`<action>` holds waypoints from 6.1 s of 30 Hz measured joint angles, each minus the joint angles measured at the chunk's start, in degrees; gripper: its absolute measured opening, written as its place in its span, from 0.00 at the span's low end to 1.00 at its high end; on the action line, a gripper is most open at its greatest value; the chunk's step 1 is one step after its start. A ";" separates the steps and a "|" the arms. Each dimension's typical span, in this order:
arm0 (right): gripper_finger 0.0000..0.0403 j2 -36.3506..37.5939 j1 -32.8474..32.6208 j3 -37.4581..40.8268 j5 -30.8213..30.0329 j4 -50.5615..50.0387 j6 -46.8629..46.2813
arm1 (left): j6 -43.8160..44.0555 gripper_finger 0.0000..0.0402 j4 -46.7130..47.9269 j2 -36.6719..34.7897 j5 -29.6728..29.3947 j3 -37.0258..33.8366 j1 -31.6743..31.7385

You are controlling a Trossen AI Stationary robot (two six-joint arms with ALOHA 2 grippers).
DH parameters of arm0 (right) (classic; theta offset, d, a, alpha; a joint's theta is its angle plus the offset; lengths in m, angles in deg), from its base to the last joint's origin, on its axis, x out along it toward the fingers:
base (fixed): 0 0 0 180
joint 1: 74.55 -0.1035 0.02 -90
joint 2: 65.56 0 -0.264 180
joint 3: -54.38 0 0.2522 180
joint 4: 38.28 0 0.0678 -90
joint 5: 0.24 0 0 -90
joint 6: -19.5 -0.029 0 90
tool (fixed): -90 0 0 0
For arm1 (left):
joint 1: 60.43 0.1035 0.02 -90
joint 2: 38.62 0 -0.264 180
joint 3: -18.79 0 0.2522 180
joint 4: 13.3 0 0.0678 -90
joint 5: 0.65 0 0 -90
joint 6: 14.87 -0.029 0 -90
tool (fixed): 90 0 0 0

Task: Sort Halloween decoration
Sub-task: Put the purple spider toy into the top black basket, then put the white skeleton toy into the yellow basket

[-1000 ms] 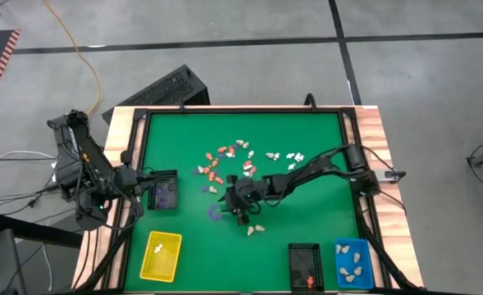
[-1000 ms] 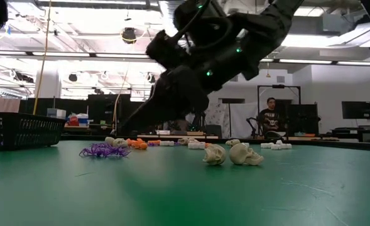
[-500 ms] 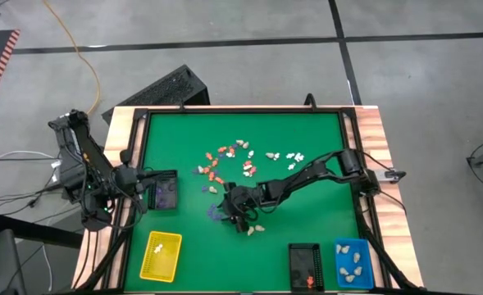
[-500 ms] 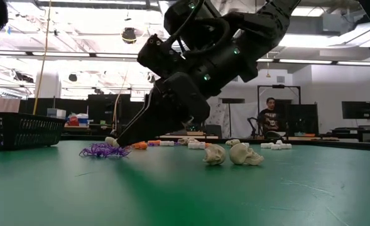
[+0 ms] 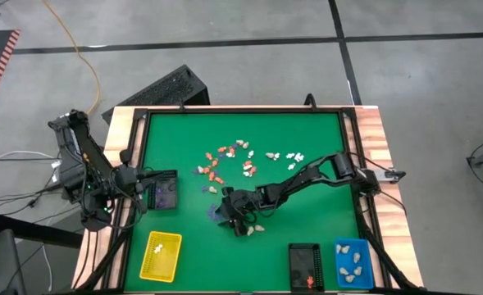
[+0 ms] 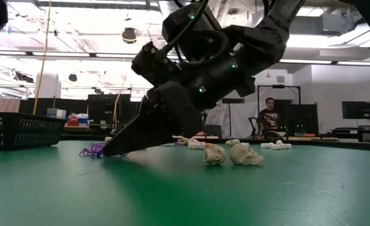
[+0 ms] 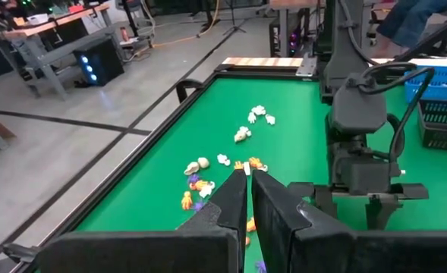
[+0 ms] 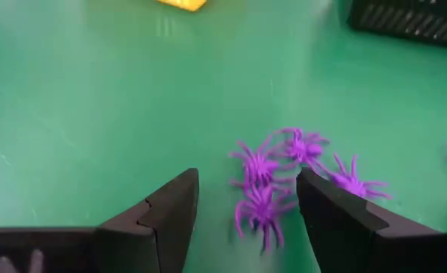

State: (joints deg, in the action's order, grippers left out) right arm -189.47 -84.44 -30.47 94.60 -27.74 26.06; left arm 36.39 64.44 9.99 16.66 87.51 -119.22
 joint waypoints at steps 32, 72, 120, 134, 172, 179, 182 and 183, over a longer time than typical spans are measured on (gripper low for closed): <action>0.05 2.62 1.29 0.09 -4.05 -2.58 -3.37 | -1.01 0.03 0.04 0.01 1.79 0.00 0.00; 0.05 -19.94 9.08 -46.79 3.24 -5.54 2.93 | -2.58 0.03 1.56 -1.15 -0.39 0.04 -0.02; 0.44 -28.41 12.02 -57.81 6.96 -6.04 4.20 | -1.95 0.03 2.37 -1.15 0.41 0.04 0.00; 0.36 -4.65 14.35 -57.82 1.68 -81.83 24.09 | -1.97 0.03 2.57 -1.15 0.41 0.04 -0.02; 0.22 48.66 31.75 39.40 -5.01 -22.82 -5.80 | 0.24 0.03 4.80 -1.10 -4.21 0.04 0.02; 0.45 45.34 29.73 39.34 -5.03 -19.46 -2.06 | 0.24 0.03 4.81 -1.04 -3.57 0.04 0.02; 0.55 41.91 29.39 39.34 -6.80 -17.00 -2.20 | 0.24 0.03 4.89 -1.04 -3.35 0.04 0.02; 0.58 40.83 29.37 39.34 -7.54 -16.09 -2.24 | 0.24 0.03 4.93 -1.04 -3.18 0.04 0.02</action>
State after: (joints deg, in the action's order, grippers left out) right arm -148.63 -55.07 8.87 87.06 -43.82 23.82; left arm 36.63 69.37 8.95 13.48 87.55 -119.20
